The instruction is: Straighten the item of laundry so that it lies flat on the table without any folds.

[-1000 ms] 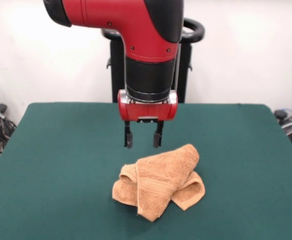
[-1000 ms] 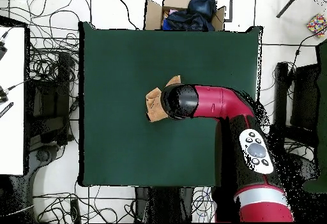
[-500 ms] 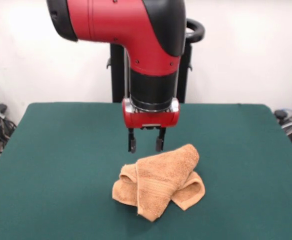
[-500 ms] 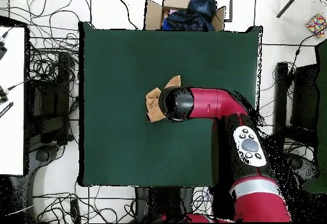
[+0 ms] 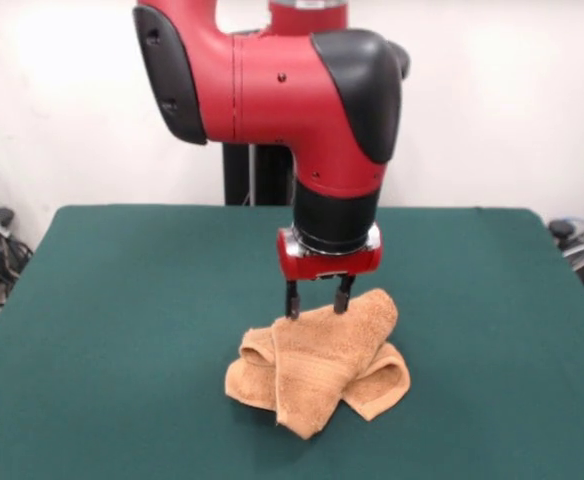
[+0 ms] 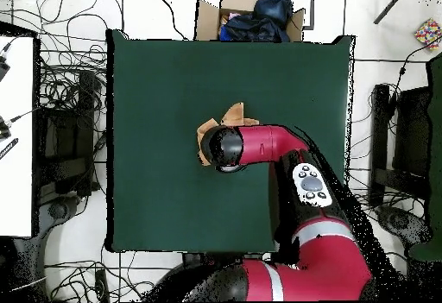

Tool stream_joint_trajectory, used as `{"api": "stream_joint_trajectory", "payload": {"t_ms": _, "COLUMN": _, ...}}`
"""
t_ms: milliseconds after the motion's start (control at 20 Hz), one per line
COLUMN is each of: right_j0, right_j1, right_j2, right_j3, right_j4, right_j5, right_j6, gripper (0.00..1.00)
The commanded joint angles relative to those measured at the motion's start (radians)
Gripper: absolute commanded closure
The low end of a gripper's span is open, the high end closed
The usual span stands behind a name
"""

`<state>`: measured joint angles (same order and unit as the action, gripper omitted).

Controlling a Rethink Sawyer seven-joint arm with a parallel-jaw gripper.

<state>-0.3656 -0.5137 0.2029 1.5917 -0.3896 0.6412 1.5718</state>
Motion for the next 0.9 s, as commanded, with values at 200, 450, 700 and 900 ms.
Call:
{"api": "stream_joint_trajectory", "payload": {"t_ms": 200, "right_j0": 0.002, "right_j1": 0.01, "right_j2": 0.031, "right_j3": 0.025, "right_j4": -0.042, "right_j5": -0.057, "right_j6": 0.04, "gripper": 0.0}}
{"api": "stream_joint_trajectory", "payload": {"t_ms": 450, "right_j0": -0.02, "right_j1": -0.004, "right_j2": 0.043, "right_j3": 0.048, "right_j4": -0.044, "right_j5": -0.059, "right_j6": 0.02, "gripper": 0.0}}
{"api": "stream_joint_trajectory", "payload": {"t_ms": 700, "right_j0": -0.022, "right_j1": -0.006, "right_j2": 0.045, "right_j3": 0.05, "right_j4": -0.045, "right_j5": -0.058, "right_j6": 0.02, "gripper": 0.0}}
{"api": "stream_joint_trajectory", "payload": {"t_ms": 900, "right_j0": -0.024, "right_j1": -0.011, "right_j2": 0.048, "right_j3": 0.052, "right_j4": -0.043, "right_j5": -0.052, "right_j6": 0.017, "gripper": 0.0}}
